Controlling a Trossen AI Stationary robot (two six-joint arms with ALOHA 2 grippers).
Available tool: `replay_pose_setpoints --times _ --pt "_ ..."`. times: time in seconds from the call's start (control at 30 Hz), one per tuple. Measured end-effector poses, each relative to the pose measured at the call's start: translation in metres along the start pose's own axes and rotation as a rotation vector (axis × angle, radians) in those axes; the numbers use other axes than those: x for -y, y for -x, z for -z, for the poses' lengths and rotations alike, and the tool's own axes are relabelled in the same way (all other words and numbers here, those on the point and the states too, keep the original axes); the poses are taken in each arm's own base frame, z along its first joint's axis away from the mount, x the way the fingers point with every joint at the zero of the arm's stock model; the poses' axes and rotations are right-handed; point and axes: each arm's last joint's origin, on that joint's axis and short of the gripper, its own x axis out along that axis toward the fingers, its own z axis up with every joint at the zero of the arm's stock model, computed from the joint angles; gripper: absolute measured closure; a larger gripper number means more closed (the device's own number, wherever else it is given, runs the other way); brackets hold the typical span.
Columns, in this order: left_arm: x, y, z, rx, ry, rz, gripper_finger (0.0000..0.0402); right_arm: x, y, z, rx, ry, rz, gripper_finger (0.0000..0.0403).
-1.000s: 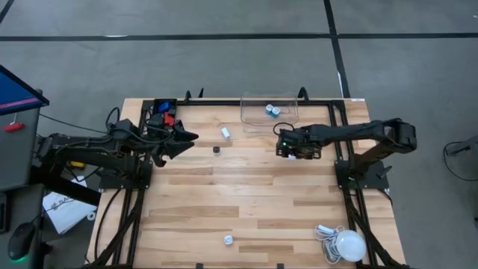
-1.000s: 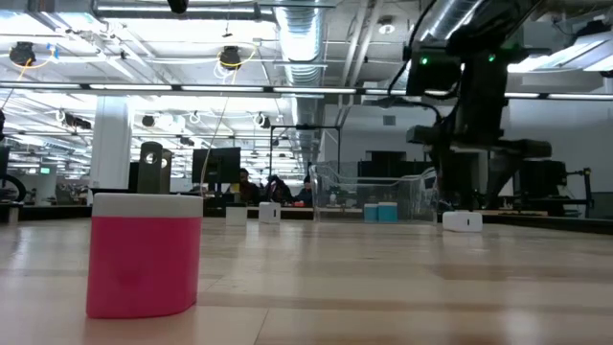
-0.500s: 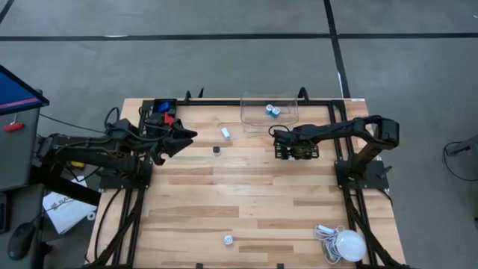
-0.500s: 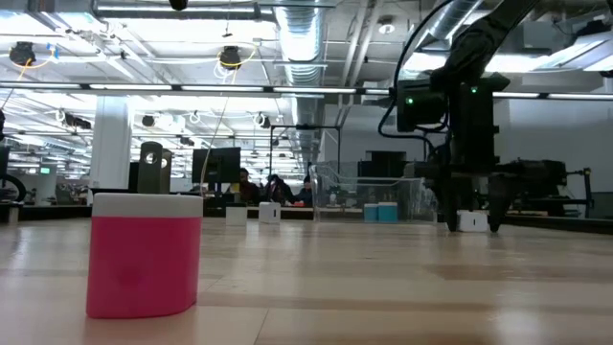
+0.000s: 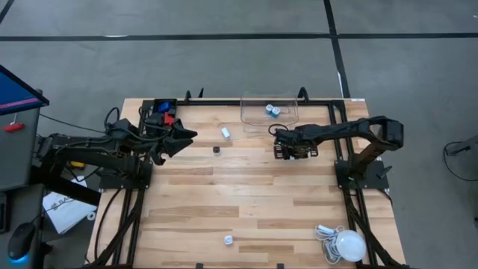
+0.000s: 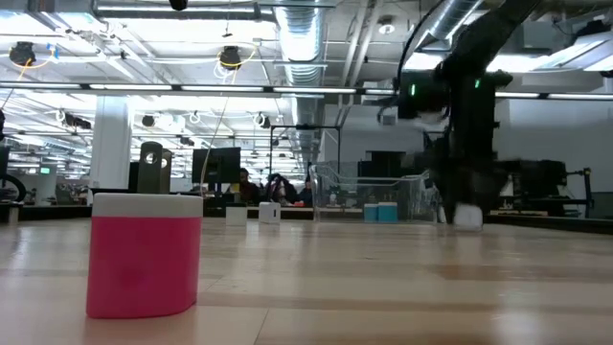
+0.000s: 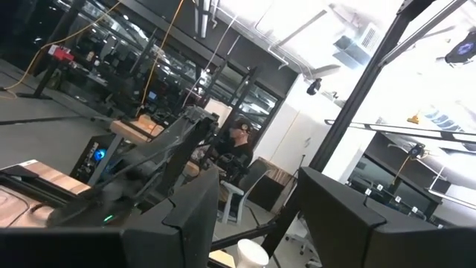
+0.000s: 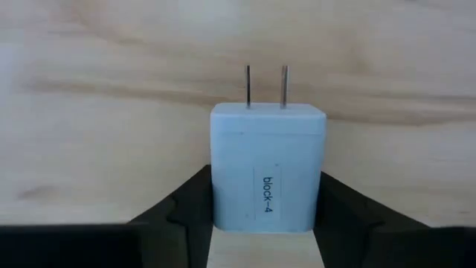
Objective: Pick & Place Office items
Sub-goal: Put the right white charger adapter into the transparent bin
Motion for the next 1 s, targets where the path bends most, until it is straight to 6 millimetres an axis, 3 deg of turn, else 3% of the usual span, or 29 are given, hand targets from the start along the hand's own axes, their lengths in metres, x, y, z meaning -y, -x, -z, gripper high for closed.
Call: replay_pose_setpoints --times 0.1,0.23,0.33,0.4,0.6,0.77,1.0 --pt "0.0 0.0 0.0 0.002 0.0 -0.005 0.022 -0.013 0.035 0.015 0.032 0.032 -0.144 0.0236" --pt "0.0 0.0 0.0 0.008 0.0 -0.014 0.022 -0.026 0.096 0.036 0.106 0.086 -0.351 0.0236" --pt "-0.001 0.0 0.0 0.016 -0.002 -0.031 0.022 -0.027 0.134 0.036 0.184 0.144 -0.444 0.0236" --pt "-0.001 0.0 0.0 0.02 -0.003 -0.037 0.022 -0.025 0.145 0.024 0.225 0.199 -0.428 0.0236" --pt "-0.002 0.0 -0.001 0.027 -0.003 -0.047 0.022 -0.026 0.152 -0.046 0.223 0.346 -0.416 0.0236" --pt "-0.002 0.0 -0.001 0.035 -0.002 -0.057 0.022 -0.044 0.151 -0.109 0.228 0.413 -0.43 0.0236" --pt "-0.003 0.0 -0.002 0.049 -0.008 -0.081 0.022 -0.078 0.109 -0.178 0.056 0.493 -0.253 0.0236"
